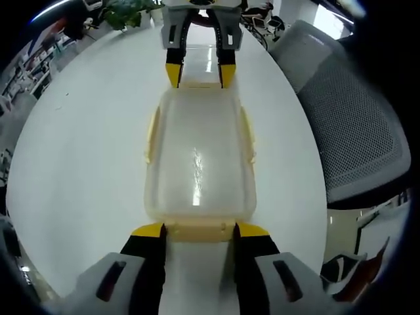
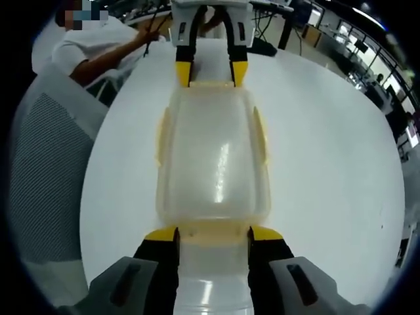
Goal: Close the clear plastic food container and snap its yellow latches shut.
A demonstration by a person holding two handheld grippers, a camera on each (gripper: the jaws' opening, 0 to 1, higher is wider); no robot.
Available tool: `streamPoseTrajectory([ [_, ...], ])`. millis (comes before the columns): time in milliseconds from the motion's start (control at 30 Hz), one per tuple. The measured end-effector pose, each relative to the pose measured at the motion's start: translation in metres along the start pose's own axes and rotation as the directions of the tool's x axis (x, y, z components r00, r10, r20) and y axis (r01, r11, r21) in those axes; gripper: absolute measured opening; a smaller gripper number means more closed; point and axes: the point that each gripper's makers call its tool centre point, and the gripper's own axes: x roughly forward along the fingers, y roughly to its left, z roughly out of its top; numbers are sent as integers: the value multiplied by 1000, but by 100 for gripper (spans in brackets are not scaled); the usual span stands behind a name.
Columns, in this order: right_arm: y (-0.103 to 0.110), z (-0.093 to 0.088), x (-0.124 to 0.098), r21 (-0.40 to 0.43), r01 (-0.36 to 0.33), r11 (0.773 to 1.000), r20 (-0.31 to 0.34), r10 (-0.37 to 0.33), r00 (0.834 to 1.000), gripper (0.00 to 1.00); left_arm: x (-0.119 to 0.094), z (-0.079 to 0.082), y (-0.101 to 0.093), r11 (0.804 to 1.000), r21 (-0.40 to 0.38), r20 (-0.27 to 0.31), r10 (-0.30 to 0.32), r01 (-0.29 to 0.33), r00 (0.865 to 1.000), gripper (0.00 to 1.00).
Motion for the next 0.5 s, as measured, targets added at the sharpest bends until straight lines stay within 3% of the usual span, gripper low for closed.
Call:
streamPoseTrajectory([
  [500,3,6,-14,9,-7,1000,42,6,999,40,-12,4,-4,1000,1,17,-3,3,1000,39],
])
